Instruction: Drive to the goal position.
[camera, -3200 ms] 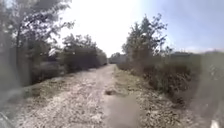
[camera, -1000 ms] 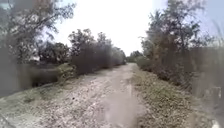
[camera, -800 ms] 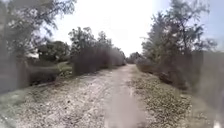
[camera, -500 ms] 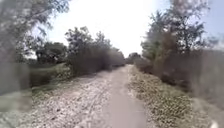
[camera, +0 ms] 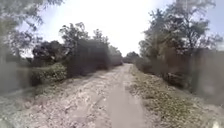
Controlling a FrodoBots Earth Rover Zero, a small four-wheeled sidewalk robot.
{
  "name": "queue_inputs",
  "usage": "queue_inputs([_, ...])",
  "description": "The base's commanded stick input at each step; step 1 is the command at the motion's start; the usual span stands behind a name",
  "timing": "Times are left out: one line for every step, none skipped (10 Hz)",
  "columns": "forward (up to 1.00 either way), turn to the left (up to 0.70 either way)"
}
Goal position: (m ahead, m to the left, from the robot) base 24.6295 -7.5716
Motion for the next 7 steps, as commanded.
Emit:
queue_inputs([0.70, 0.00])
queue_inputs([0.70, 0.00])
queue_inputs([0.70, 0.00])
queue_inputs([0.70, 0.00])
queue_inputs([0.70, 0.00])
queue_inputs([0.70, 0.00])
queue_inputs([0.70, 0.00])
